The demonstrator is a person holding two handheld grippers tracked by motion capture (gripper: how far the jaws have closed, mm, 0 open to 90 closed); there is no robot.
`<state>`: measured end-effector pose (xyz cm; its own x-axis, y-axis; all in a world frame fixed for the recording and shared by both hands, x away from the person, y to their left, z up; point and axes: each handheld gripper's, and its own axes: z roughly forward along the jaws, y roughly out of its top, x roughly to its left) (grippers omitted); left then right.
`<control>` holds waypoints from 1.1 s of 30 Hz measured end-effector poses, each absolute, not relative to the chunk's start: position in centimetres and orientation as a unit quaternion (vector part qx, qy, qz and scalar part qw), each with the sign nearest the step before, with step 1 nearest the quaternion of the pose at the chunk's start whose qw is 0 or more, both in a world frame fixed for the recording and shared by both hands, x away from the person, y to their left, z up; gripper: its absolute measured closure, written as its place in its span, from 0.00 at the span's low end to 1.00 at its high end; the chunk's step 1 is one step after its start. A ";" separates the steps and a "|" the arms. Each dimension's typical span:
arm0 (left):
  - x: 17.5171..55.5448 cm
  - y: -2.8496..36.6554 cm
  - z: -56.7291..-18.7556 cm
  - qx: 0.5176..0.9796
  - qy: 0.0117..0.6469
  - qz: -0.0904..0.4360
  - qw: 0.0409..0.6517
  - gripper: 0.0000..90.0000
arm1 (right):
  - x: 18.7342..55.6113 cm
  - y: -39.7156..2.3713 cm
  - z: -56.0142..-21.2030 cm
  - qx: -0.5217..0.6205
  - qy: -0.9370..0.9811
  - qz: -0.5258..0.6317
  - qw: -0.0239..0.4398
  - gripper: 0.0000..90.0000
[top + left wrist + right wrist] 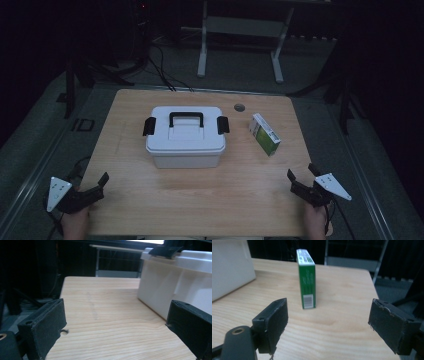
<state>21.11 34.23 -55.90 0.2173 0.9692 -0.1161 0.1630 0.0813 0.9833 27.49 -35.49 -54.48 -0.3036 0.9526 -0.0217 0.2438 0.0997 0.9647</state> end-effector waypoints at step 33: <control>23.9 32.7 -54.0 0.619 0.487 0.301 0.537 0.03 | 30.0 -28.8 -50.4 0.377 0.694 0.539 0.294 0.18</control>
